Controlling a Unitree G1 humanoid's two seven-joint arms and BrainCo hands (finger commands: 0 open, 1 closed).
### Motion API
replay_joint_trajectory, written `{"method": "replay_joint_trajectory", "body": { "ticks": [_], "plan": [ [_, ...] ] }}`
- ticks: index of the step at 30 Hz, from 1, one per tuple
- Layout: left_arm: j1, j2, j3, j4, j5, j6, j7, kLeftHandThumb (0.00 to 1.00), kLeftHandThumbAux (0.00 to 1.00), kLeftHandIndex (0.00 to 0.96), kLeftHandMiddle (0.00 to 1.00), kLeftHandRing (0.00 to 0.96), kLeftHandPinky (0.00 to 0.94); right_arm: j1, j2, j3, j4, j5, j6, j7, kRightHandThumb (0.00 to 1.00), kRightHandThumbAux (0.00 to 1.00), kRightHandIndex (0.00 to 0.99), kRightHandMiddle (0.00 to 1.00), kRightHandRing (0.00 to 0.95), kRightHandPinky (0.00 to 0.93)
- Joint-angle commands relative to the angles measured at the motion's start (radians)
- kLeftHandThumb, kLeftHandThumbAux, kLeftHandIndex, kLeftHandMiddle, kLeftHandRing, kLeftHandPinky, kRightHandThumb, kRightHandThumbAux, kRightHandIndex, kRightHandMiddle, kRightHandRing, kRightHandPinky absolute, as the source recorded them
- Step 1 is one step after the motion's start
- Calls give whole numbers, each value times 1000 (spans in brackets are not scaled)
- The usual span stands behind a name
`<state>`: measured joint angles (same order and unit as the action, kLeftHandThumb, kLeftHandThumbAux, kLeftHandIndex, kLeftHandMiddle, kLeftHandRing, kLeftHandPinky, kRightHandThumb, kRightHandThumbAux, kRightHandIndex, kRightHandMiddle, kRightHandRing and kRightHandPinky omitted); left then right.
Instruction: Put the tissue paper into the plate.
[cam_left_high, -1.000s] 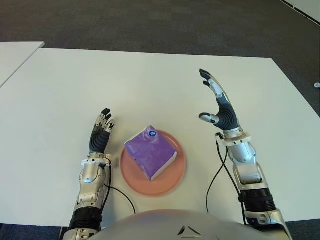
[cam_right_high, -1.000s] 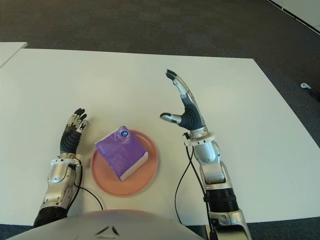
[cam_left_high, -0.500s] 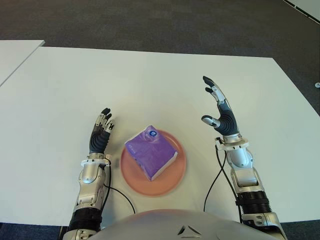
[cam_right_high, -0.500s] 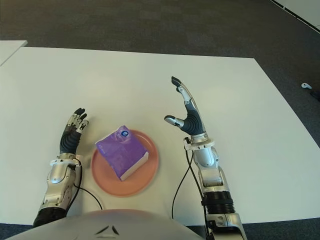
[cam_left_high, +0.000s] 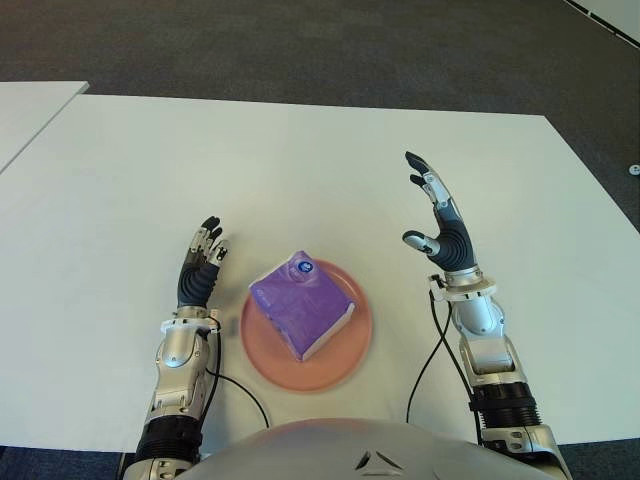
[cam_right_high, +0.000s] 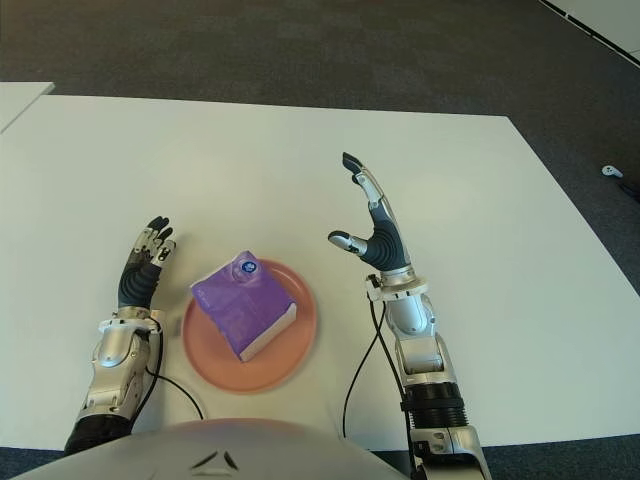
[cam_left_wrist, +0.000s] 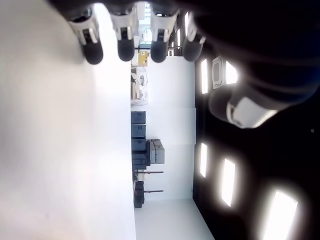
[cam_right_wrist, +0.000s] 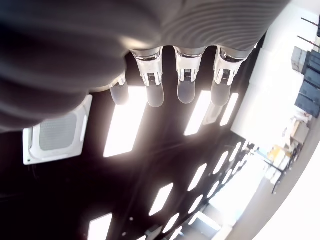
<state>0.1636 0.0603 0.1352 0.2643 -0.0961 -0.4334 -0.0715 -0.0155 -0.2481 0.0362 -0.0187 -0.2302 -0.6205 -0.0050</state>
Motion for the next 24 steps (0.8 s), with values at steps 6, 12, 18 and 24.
{"method": "replay_joint_trajectory", "body": {
  "ticks": [6,12,18,24],
  "plan": [
    [34,-2,-3,22,3,26,-5,0,474,0,0,0,0,7,8,0,-7,-6,2,1,184,267,0,0,0,0],
    [35,1,-1,20,0,23,-8,0,480,0,0,0,0,-2,217,-67,517,257,0,12,47,462,0,0,0,0],
    [40,1,-3,9,5,30,-5,0,485,0,0,0,0,-45,231,-88,599,265,-20,9,22,510,0,0,0,0],
    [42,7,-4,7,5,30,-10,0,485,0,0,0,0,-100,251,-113,683,274,5,-8,9,525,0,0,0,0]
  ]
}}
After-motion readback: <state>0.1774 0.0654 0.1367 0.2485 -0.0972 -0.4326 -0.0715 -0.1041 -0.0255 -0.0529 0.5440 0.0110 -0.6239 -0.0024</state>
